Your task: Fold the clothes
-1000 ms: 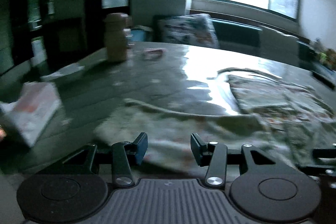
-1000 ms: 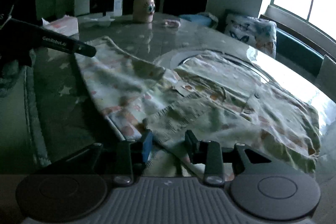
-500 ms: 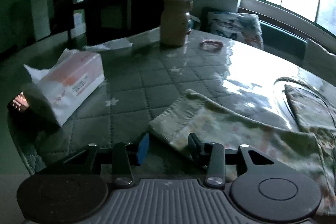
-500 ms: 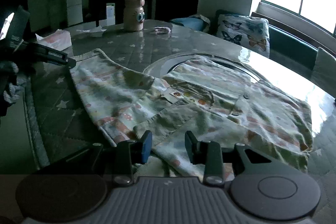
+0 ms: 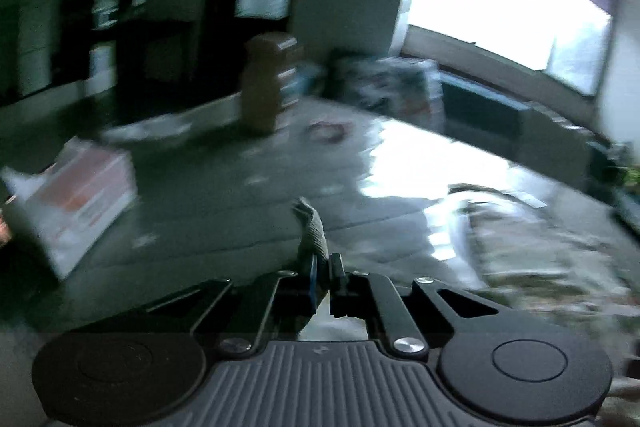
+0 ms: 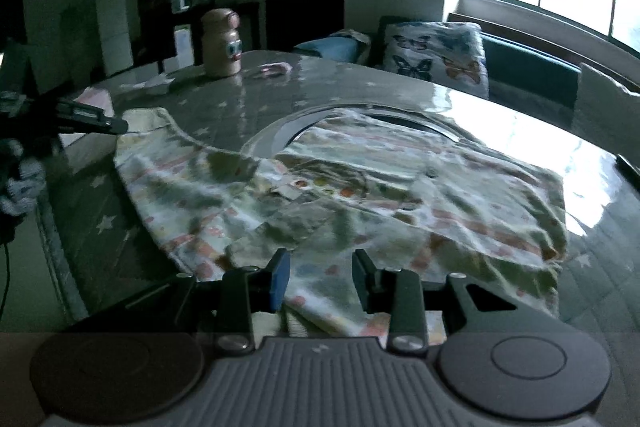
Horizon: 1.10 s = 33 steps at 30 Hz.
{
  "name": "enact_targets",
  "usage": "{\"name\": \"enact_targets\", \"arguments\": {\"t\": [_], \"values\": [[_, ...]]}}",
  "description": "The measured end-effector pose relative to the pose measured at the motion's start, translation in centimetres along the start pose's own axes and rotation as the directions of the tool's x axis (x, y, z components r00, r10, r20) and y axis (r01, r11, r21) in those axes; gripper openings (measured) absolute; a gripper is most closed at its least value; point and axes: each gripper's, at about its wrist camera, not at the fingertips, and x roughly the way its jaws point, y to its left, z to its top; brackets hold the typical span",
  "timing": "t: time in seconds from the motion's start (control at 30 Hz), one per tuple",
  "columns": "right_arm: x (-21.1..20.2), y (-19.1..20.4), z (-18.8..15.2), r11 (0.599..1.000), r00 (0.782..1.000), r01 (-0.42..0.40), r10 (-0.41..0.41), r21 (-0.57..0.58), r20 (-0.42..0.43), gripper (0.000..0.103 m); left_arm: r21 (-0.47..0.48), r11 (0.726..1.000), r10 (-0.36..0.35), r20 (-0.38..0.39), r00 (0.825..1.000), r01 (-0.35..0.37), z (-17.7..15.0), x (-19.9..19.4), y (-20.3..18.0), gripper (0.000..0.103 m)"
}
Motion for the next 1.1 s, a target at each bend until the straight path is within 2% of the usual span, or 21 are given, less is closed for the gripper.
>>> {"name": "enact_targets", "arguments": {"t": [0.1, 0.17, 0.37, 0.43, 0.57, 0.67, 0.83, 0.93, 1.0, 1.07, 1.1], "values": [[-0.4, -1.1, 0.1, 0.999, 1.0, 0.016, -0.016, 0.044, 0.009, 0.034, 0.037, 0.992, -0.124, 0.02, 0.992, 0.124, 0.2, -1.6, -3.0, 0.006], [-0.7, -2.0, 0.1, 0.996, 1.0, 0.021, -0.023, 0.083, 0.015, 0.034, 0.066, 0.976, -0.211, 0.021, 0.977, 0.209, 0.2, -2.6, -5.1, 0.005], [-1.9, -4.9, -0.1, 0.979, 0.998, 0.04, -0.049, 0.202, 0.036, 0.033, 0.135, 0.897, -0.424, -0.01, 0.906, 0.421, -0.7, -4.2, -11.5, 0.005], [-2.3, -6.0, -0.2, 0.968, 0.997, 0.045, -0.058, 0.248, 0.042, 0.033, 0.146, 0.868, -0.473, -0.047, 0.88, 0.474, -1.5, -4.0, -13.6, 0.005], [-2.8, -7.7, -0.6, 0.94, 0.997, 0.037, -0.057, 0.338, 0.049, 0.033, 0.191, 0.821, -0.523, -0.128, 0.843, 0.538, -3.5, -3.5, -17.1, 0.005], [-2.7, -8.6, -0.9, 0.921, 0.998, 0.014, -0.034, 0.39, 0.045, 0.033, 0.217, 0.793, -0.538, -0.187, 0.822, 0.569, -5.0, -2.9, -18.6, 0.005], [-1.6, -8.8, -1.4, 0.906, 1.0, -0.011, 0.0, 0.424, 0.026, 0.033, 0.274, 0.767, -0.519, -0.267, 0.812, 0.58, -7.0, -1.9, -19.7, 0.007], [-0.9, -8.4, -1.3, 0.905, 1.0, -0.027, 0.021, 0.425, 0.018, 0.033, 0.296, 0.746, -0.529, -0.283, 0.8, 0.597, -7.5, -2.3, -19.4, 0.008], [-0.5, -8.0, -1.2, 0.908, 0.999, -0.035, 0.033, 0.417, 0.011, 0.033, 0.314, 0.738, -0.53, -0.278, 0.801, 0.597, -7.4, -2.6, -18.9, 0.011], [0.0, -7.6, -1.2, 0.911, 0.999, -0.041, 0.044, 0.409, 0.002, 0.033, 0.326, 0.745, -0.519, -0.265, 0.812, 0.583, -7.2, -2.9, -18.2, 0.023], [0.3, -7.5, -1.1, 0.913, 0.999, -0.043, 0.048, 0.405, -0.002, 0.033, 0.329, 0.752, -0.511, -0.254, 0.821, 0.57, -7.0, -2.7, -18.0, 0.034]]}}
